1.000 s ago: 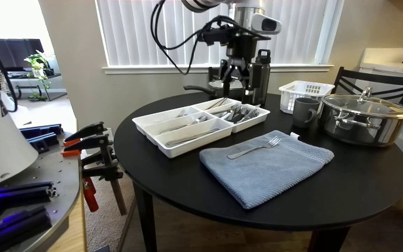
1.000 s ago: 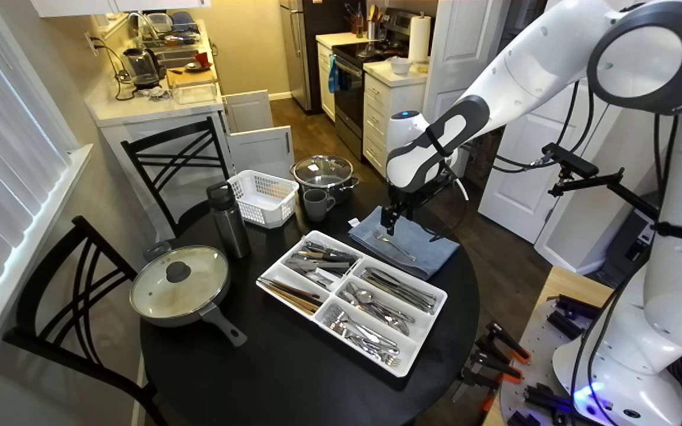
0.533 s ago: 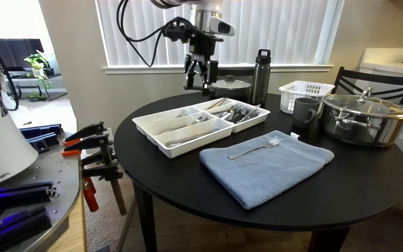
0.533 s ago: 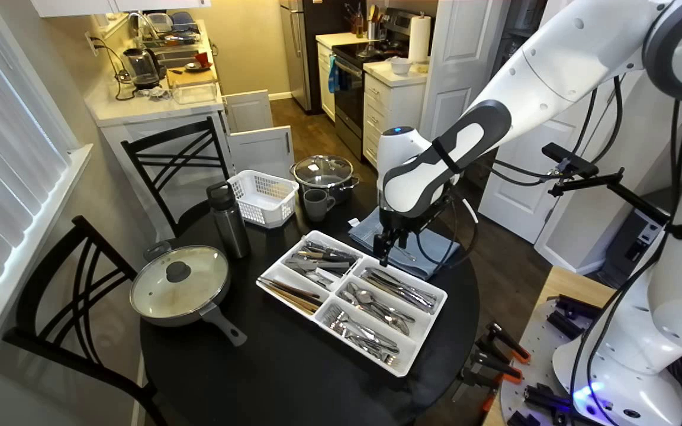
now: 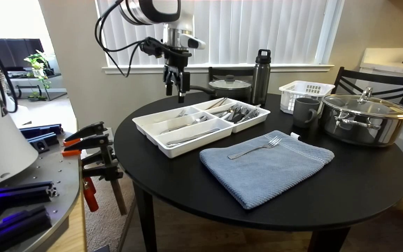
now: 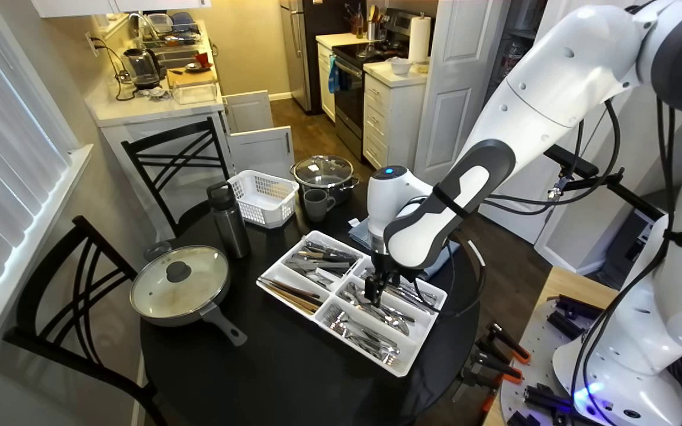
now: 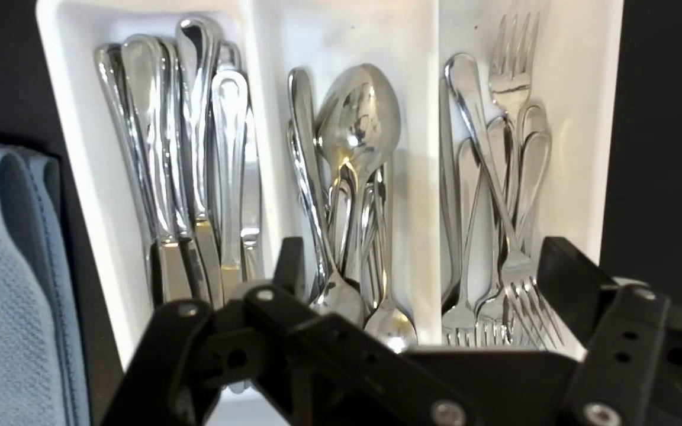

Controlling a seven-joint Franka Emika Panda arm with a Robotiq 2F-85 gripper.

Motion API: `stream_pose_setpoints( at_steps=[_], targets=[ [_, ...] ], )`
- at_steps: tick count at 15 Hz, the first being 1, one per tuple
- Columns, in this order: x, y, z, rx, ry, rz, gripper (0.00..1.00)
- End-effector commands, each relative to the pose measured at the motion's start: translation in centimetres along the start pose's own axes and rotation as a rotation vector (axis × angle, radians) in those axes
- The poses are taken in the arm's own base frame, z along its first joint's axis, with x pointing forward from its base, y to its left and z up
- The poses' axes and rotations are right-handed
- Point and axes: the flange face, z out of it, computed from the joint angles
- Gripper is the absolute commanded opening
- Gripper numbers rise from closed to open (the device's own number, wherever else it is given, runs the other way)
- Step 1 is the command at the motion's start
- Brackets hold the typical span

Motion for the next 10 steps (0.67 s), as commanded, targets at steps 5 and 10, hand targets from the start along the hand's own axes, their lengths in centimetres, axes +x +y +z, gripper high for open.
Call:
stream_pose_setpoints(
  at_steps=[5,10],
  targets=[
    [0.2,0.7,5.2,0.002,0.018,0.101,0.67],
    [0.5,1.4,7.4,-0.004,0.017,0.12,0.34]
  ],
)
